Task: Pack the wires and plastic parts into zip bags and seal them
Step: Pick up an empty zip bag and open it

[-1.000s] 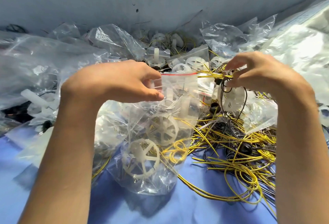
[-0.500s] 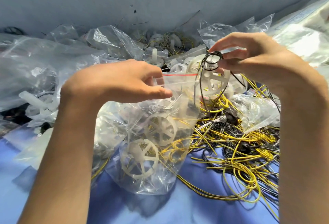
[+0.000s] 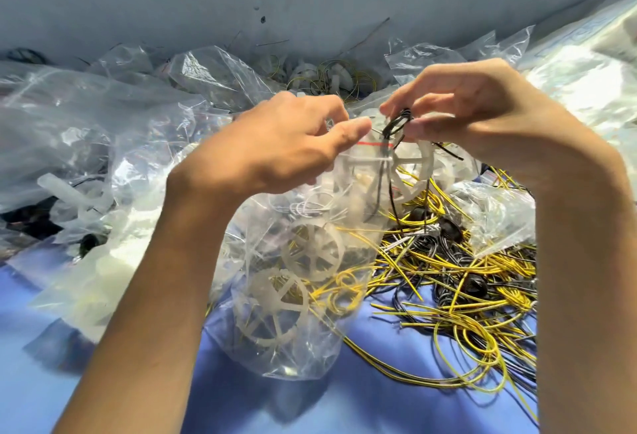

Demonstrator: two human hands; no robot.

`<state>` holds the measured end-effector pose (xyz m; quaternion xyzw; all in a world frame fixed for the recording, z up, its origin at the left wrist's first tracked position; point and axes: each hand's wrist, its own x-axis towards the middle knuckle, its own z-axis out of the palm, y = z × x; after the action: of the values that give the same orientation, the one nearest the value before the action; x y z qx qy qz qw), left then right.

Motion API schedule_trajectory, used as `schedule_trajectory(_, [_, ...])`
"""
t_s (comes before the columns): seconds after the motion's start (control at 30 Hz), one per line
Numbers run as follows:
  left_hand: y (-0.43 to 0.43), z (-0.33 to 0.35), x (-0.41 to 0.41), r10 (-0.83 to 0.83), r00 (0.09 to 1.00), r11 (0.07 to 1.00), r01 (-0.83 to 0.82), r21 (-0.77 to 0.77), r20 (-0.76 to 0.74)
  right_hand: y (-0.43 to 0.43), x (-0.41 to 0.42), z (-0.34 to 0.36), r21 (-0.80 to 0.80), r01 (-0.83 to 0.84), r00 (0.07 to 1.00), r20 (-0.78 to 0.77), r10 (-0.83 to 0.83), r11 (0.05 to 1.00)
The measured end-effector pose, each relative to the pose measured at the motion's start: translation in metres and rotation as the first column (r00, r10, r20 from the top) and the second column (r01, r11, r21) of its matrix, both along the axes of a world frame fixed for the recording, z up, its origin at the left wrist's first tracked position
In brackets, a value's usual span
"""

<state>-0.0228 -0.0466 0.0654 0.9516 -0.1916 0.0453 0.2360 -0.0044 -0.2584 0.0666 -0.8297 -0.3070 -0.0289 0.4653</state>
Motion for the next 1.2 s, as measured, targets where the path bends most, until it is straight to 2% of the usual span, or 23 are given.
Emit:
schedule_trajectory(0.17, [-0.006,-0.002,0.001,-0.023,0.997,0.999,0.025,-0.027,0.079,0.006,-0.001,0.001,0.011,-0.031,0.999,0.019,0.031,0.999])
schedule_trajectory(0.33, [-0.005,-0.002,0.002,-0.022,0.997,1.0,0.023,-0.012,0.074,0.007,-0.001,0.0,0.044,-0.001,1.0,0.022,0.0,0.999])
schedule_trajectory(0.43, [0.0,-0.003,0.004,0.017,0.999,0.999,-0.019,0.032,0.052,0.006,0.003,-0.002,0.055,0.088,0.995,0.05,-0.091,0.995])
schedule_trajectory(0.5, [0.005,-0.004,0.006,0.049,0.997,0.997,-0.052,0.05,0.054,0.0,0.007,-0.003,0.038,0.126,0.992,0.004,-0.126,0.991])
schedule_trajectory(0.57, [0.011,-0.003,0.009,0.076,0.994,0.996,-0.079,0.049,0.075,-0.007,0.013,-0.006,-0.08,0.195,0.98,-0.013,-0.197,0.977])
schedule_trajectory(0.67, [0.015,-0.003,0.01,0.09,0.991,0.995,-0.094,0.037,0.103,-0.01,0.024,-0.016,-0.283,0.401,0.916,0.116,-0.384,0.871])
schedule_trajectory(0.73, [0.015,-0.003,0.011,0.08,0.991,0.996,-0.084,0.035,0.106,-0.006,0.027,-0.02,-0.281,0.522,0.853,0.169,-0.494,0.806])
schedule_trajectory(0.8, [0.015,-0.003,0.011,0.073,0.992,0.997,-0.077,0.03,0.098,-0.003,0.026,-0.02,-0.211,0.594,0.804,0.175,-0.568,0.776])
schedule_trajectory(0.87, [0.015,-0.002,0.01,0.065,0.993,0.998,-0.067,0.019,0.102,0.0,0.024,-0.016,-0.146,0.525,0.85,0.137,-0.508,0.839])
schedule_trajectory(0.93, [0.014,-0.002,0.009,0.053,0.993,0.999,-0.054,0.006,0.105,0.005,0.019,-0.014,-0.134,0.283,0.958,0.003,-0.285,0.95])
schedule_trajectory(0.97, [0.013,-0.002,0.009,0.049,0.994,0.999,-0.049,0.0,0.1,0.007,0.017,-0.013,-0.14,0.143,0.984,-0.087,-0.156,0.98])
schedule_trajectory(1.03, [0.013,-0.002,0.009,0.041,0.995,0.999,-0.041,-0.002,0.087,0.01,0.013,-0.015,-0.146,-0.051,0.975,-0.223,0.017,0.988])
schedule_trajectory(1.1, [0.014,-0.002,0.009,0.042,0.996,0.999,-0.042,0.003,0.084,0.011,0.014,-0.018,-0.13,-0.111,0.969,-0.236,0.078,0.985])
schedule_trajectory(1.2, [0.016,-0.002,0.008,0.042,0.995,0.999,-0.039,-0.032,0.087,0.011,0.014,-0.018,-0.072,-0.11,0.974,-0.209,0.093,0.991])
